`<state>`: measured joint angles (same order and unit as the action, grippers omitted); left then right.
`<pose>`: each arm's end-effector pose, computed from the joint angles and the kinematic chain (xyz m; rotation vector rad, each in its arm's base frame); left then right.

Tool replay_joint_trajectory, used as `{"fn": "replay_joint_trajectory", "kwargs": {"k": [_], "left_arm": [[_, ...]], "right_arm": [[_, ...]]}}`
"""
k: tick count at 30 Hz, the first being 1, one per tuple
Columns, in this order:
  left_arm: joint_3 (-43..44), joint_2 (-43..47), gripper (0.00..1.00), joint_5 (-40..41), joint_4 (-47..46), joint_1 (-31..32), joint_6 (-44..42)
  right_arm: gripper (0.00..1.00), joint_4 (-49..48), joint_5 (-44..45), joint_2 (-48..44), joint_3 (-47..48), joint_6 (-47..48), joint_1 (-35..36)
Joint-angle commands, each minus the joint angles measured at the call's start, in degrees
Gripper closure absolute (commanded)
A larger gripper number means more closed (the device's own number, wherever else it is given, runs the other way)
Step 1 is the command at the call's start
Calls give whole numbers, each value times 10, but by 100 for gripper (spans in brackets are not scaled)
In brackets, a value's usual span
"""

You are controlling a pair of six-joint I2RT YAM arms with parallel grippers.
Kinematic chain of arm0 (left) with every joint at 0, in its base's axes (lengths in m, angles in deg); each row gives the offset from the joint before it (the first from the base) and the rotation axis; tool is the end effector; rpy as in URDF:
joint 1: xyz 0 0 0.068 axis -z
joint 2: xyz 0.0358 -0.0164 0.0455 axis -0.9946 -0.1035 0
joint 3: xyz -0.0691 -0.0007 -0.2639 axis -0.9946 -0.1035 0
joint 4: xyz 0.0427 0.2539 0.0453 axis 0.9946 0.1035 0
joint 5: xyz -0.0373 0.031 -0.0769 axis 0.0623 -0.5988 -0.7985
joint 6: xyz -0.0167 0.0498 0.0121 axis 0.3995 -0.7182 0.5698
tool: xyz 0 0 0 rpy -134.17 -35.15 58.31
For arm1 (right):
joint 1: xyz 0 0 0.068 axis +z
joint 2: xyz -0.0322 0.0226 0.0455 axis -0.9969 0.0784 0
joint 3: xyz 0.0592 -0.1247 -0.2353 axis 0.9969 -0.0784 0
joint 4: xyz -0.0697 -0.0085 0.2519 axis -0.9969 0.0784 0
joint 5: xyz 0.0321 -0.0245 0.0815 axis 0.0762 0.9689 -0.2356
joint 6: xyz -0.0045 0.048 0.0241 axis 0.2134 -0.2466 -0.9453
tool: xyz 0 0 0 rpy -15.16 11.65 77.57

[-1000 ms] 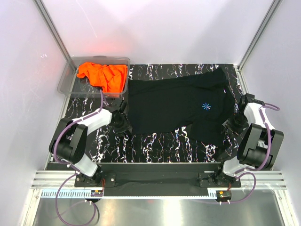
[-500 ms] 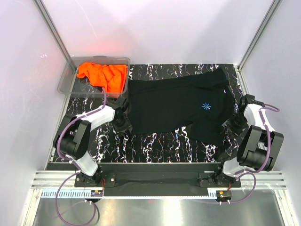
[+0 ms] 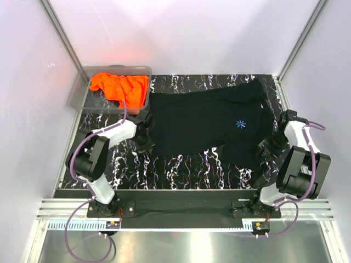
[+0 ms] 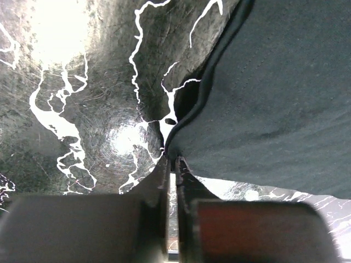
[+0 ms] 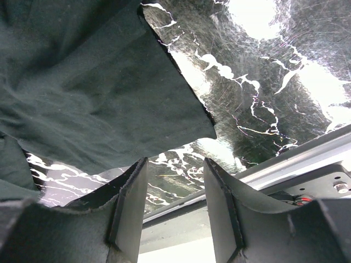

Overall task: Fold and stack the t-shirts
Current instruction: Fold the tshirt

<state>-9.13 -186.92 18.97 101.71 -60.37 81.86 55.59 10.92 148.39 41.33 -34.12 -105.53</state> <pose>0.2764 -0.1212 0.1545 -0.6853 2.9285 -0.1436 0.2360 -0.0844 0.2067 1.2046 2.8326 0.0724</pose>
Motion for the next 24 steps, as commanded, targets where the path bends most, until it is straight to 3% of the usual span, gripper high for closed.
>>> {"fn": "replay_joint_trajectory", "kwargs": {"k": [1, 7, 10, 12, 15, 20, 24], "left_arm": [[-17, -35, 100, 51, -62, 1, -19], [17, 29, 100, 107, -58, 1, -70], [44, 49, 100, 117, -68, 2, -109], [55, 52, 100, 110, -75, 2, -127], [62, 61, 100, 91, -85, 2, -139], [67, 76, 100, 94, -87, 4, -158], [72, 79, 100, 91, -87, 4, -167]], "right_arm": [[49, 4, -6, -1, 5, 1, 0], [48, -1, -5, 28, 10, -3, -1], [56, -17, -14, 58, 15, -11, 0], [72, -54, -42, 73, 10, -21, 4], [82, -71, -51, 100, 24, -42, 26], [92, -111, -60, 119, 24, -68, 52], [94, -155, -61, 162, 37, -90, 91]]}}
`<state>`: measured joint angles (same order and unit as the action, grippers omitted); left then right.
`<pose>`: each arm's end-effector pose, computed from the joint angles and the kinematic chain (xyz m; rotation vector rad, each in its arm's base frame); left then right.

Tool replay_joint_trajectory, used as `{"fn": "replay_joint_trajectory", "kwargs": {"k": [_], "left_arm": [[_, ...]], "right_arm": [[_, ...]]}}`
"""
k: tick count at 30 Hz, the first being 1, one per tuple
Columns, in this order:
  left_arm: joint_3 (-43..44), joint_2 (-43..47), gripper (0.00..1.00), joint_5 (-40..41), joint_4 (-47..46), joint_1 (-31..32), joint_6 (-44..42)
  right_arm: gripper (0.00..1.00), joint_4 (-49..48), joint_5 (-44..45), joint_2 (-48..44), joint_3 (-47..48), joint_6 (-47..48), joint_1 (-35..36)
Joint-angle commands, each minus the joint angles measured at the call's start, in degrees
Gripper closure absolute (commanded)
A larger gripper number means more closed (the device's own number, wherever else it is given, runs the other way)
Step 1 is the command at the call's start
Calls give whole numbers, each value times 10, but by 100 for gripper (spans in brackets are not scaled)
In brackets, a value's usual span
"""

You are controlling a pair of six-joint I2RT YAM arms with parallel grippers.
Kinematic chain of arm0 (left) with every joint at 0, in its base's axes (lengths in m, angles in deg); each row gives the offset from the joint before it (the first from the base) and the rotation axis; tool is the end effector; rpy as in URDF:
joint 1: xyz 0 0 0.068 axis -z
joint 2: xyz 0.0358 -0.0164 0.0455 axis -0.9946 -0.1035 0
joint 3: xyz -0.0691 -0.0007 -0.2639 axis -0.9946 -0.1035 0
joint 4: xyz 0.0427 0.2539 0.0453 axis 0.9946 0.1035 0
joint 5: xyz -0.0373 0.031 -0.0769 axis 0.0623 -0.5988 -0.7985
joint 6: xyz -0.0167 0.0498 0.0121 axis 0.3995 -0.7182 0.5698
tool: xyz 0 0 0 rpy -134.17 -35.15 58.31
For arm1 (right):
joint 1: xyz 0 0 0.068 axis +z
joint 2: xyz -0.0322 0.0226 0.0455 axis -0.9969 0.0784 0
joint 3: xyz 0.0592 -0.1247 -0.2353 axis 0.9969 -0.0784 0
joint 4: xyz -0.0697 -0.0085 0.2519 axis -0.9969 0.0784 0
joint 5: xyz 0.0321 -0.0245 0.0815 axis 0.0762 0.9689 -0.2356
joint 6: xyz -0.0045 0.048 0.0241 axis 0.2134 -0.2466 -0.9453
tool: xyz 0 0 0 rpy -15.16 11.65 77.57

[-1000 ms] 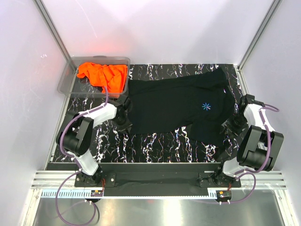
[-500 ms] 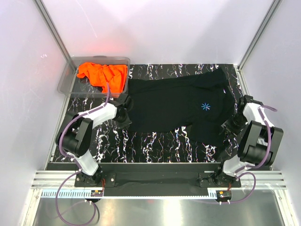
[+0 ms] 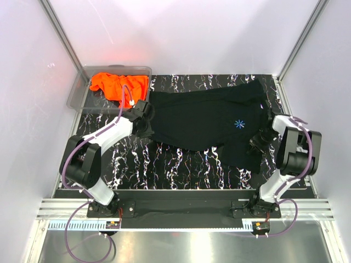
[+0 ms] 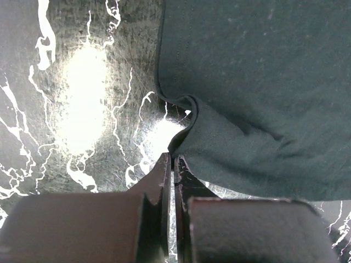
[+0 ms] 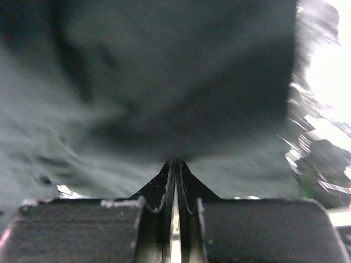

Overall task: Fold and stack the t-shirts
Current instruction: Fold the tshirt

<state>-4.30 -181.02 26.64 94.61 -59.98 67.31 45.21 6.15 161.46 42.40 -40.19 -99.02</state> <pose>0.2975 -0.1277 0.2119 -0.3075 2.6431 -0.1611 0.2827 -0.0633 0.1552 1.2084 2.8757 0.2049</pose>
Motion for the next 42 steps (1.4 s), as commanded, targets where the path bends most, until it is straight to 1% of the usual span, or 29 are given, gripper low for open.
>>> {"fn": "replay_joint_trajectory", "kwargs": {"k": [1, 4, 5, 8, 9, 11, 13, 14, 16, 17, 18, 20, 22, 25, 27, 29, 32, 34, 36, 42], "left_arm": [[26, 20, 100, 12, -15, 0, -22], [26, 22, 100, 6, -15, 1, -20], [26, 23, 100, 5, -16, 1, -20], [22, 28, 100, 4, -14, 0, -21], [21, 29, 100, 5, -14, 1, -21], [20, 32, 100, 6, -11, 1, -22], [17, 40, 100, 5, -11, 1, -21], [15, 43, 100, 6, -12, 0, -19], [13, 40, 100, 0, -12, 1, -18], [14, 37, 100, -1, -13, 0, -19], [15, 31, 100, -3, -14, 1, -19], [18, 25, 100, -10, -15, 1, -22], [20, 19, 100, -15, -18, 0, -26], [22, 18, 100, -22, -21, 0, -32], [23, 17, 100, -24, -21, 0, -36], [21, 17, 100, -25, -22, 0, -38], [19, 16, 100, -28, -21, 0, -42], [18, 17, 100, -29, -21, 1, -43], [15, 21, 100, -30, -21, 1, -43], [4, 32, 100, -30, -21, 0, -47]], "right_arm": [[94, -65, -7, 41, 32, -34, 50], [93, -77, 5, 78, 71, -51, 91], [93, -77, 9, 104, 86, -56, 96], [93, -72, 9, 163, 168, -59, 110], [93, -62, 9, 179, 219, -53, 112], [92, -9, 19, 200, 283, -49, 116], [88, 31, 44, 189, 294, -45, 116], [85, 40, 63, 166, 283, -42, 114], [82, 47, 65, 133, 257, -36, 108], [79, 50, 67, 100, 241, -33, 104], [71, 52, 69, 81, 208, -28, 93], [65, 54, 64, 33, 165, -18, 80], [61, 56, 65, 4, 142, 6, 61], [60, 58, 66, -50, 102, 42, 37], [60, 57, 79, -63, 75, 58, 31], [61, 45, 93, -69, 58, 70, 26], [61, 21, 89, -57, 46, 77, 25], [59, 7, 89, -44, 48, 79, 24], [54, 0, 93, -24, 51, 81, 23], [51, -26, 102, 5, 55, 86, 17]]}}
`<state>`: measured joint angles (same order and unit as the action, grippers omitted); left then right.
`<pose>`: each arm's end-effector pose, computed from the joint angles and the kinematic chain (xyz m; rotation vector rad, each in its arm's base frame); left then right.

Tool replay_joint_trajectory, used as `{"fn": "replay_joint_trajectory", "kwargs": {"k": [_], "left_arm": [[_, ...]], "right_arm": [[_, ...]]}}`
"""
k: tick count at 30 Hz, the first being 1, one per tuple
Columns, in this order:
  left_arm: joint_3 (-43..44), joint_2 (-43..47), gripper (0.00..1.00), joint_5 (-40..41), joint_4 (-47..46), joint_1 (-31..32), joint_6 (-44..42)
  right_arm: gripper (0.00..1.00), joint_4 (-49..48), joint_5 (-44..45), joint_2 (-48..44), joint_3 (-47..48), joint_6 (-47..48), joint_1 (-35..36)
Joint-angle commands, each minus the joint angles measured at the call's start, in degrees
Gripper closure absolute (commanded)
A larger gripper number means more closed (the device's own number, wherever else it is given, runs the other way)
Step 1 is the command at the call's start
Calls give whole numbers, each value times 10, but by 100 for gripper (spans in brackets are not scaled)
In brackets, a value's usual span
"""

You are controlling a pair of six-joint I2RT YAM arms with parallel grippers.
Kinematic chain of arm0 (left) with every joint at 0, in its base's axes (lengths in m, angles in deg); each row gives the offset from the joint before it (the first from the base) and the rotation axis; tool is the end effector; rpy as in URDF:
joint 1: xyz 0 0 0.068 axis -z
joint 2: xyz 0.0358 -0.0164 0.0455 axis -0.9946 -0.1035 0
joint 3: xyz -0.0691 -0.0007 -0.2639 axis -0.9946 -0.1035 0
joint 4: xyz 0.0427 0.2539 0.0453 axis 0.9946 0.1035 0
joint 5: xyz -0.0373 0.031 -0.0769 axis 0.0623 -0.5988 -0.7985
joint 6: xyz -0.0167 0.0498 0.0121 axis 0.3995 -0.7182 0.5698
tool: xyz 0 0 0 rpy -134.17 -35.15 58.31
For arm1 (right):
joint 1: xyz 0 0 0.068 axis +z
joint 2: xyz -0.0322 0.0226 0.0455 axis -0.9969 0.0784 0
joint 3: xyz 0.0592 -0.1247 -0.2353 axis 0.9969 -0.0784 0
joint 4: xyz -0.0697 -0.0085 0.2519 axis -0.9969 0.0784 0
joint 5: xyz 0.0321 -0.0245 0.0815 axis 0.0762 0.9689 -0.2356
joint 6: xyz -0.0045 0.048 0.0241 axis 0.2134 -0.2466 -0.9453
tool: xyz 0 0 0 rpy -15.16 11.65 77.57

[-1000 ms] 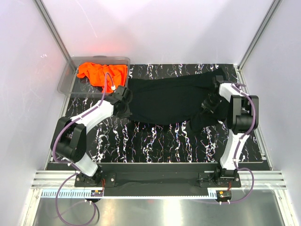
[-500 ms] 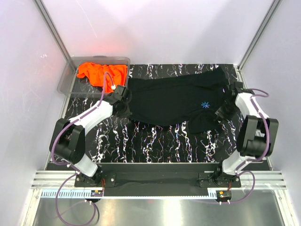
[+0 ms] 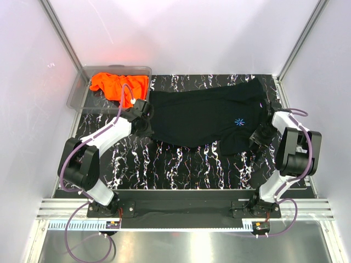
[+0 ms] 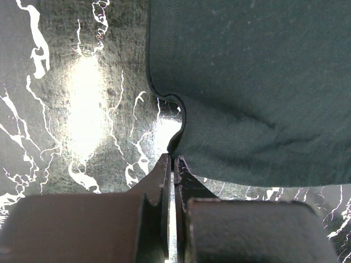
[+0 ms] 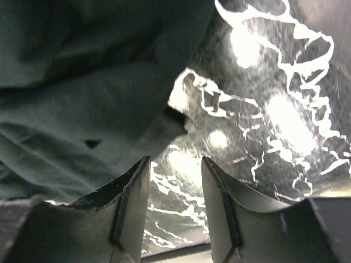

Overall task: Fold and stack the t-shirts
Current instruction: Fold the tshirt

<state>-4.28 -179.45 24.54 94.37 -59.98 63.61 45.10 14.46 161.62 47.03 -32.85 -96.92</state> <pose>0.2949 -0.1279 0.2204 -0.2111 2.6347 -0.2031 0.3008 -0.0614 0.1735 0.9428 2.8728 -0.0065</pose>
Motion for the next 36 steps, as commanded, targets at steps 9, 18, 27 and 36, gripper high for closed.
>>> {"fn": "replay_joint_trajectory", "kwargs": {"k": [9, 18, 27, 36], "left_arm": [[-1, 16, 100, -9, -19, 1, -13], [0, 13, 100, -13, -19, 0, -15], [-1, 9, 100, -16, -20, -2, -17], [-2, 15, 100, -17, -14, -3, -20]], "right_arm": [[51, -46, 21, 32, 14, 17, -4], [53, -50, 48, 63, 23, 19, -4], [72, -68, 44, 80, 23, 26, -4], [99, -68, 55, 87, 17, 23, -4]]}}
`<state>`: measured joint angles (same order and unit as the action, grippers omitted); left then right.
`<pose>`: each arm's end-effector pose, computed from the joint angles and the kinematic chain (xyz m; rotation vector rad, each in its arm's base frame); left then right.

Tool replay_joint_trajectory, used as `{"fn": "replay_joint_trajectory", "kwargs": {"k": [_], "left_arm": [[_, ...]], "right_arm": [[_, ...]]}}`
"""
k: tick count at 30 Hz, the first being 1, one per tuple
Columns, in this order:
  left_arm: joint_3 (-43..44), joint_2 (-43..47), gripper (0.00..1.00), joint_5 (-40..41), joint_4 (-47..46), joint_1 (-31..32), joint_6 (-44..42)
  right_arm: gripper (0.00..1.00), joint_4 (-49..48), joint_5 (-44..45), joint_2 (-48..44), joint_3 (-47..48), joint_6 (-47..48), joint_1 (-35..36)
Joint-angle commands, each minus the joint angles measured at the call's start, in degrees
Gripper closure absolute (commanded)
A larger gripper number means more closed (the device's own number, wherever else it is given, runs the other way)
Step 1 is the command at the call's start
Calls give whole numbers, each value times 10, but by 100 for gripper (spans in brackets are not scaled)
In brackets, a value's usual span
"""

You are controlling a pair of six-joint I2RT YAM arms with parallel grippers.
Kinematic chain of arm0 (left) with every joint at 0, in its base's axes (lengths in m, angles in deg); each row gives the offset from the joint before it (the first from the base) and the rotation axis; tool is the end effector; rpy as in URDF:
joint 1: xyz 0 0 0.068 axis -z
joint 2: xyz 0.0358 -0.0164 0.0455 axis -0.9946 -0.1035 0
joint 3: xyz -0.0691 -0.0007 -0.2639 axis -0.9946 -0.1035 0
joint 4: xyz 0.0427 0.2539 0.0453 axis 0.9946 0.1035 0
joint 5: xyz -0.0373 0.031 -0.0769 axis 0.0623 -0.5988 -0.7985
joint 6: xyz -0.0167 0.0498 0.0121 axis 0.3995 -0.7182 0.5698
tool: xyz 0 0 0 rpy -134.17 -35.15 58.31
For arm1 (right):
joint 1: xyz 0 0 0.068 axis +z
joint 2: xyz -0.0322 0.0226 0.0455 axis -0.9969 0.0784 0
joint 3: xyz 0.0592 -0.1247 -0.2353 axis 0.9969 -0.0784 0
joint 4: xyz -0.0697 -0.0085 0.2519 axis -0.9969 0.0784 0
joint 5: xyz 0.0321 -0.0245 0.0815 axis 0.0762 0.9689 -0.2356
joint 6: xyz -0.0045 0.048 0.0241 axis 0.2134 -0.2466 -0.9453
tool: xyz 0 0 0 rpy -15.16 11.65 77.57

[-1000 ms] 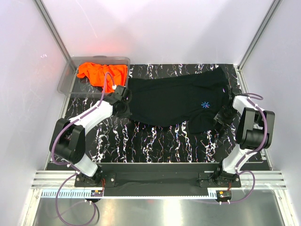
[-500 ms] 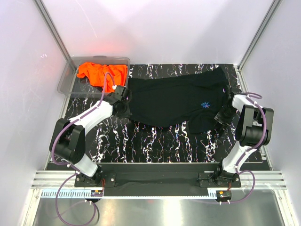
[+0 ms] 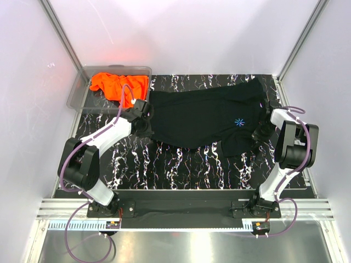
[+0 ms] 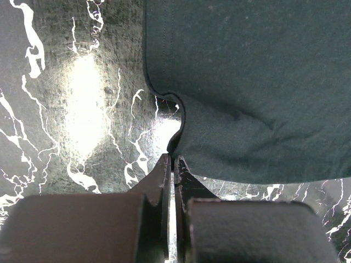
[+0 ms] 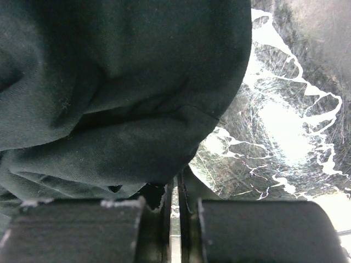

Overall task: Fold and stack the t-shirts
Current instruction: Fold the tshirt

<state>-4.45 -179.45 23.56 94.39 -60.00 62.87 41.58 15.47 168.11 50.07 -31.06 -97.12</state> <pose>0.2943 -0.1282 0.2194 -0.1891 2.6449 -0.2174 0.3234 -0.0678 0.1535 0.9035 2.8822 -0.0359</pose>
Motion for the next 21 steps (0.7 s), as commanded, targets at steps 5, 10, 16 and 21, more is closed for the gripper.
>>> {"fn": "replay_joint_trajectory", "kwargs": {"k": [5, 10, 16, 21], "left_arm": [[5, 32, 100, -8, -5, -3, -15], [-3, 75, 100, 1, 6, -2, -20], [-13, 161, 100, 29, 23, -1, -18], [20, 211, 100, -7, 54, -2, -23]], "right_arm": [[100, -17, 42, -23, -9, -13, -2], [100, 15, 10, -97, 42, -68, -4], [100, 23, 2, -163, 194, -115, -10], [100, 35, -2, -169, 349, -119, -24]]}}
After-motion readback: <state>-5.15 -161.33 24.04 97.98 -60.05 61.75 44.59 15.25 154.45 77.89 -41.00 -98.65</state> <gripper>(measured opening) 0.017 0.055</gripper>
